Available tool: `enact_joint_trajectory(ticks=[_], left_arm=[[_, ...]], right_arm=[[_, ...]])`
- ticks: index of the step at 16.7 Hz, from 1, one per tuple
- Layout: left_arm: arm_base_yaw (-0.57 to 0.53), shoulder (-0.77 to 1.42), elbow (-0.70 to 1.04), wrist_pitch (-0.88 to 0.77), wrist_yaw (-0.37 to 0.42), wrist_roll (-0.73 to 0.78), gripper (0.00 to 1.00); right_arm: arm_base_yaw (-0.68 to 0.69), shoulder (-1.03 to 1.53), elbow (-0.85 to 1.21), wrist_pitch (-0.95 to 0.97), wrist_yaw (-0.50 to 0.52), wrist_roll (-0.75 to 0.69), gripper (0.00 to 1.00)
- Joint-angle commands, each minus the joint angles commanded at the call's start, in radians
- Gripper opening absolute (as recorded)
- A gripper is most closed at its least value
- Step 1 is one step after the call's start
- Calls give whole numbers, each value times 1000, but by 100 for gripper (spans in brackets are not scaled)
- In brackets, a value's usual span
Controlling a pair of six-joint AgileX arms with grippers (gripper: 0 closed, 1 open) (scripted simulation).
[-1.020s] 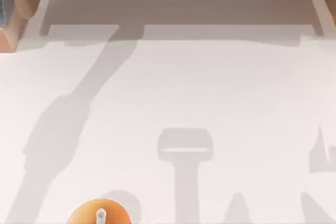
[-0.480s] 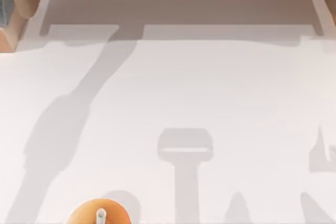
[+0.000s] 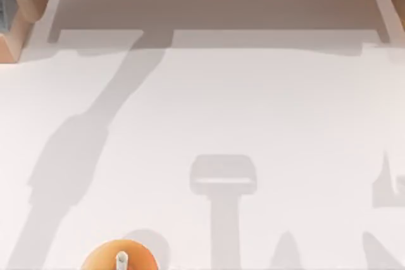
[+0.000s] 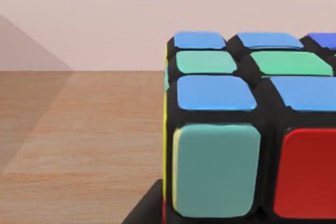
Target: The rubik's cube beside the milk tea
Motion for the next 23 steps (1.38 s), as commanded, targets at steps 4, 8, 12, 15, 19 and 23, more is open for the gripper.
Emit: enact_joint_trajectory(ticks=[4,8,12,15,19,23], left_arm=[[0,8,37,-31,0,1,0],[0,9,53,-44,0,0,0],[2,-25,52,-70,11,-2,0],[12,-142,13,-187,47,-16,0],[35,-365,-126,-450,117,-50,0],[61,-599,-370,-753,199,-103,0]], right_arm=[[0,0,0,0,0,0,100],[0,0,0,0,0,0,100],[0,0,0,0,0,0,100],[0,0,0,0,0,0,100],[0,0,0,0,0,0,100],[0,0,0,0,0,0,100]])
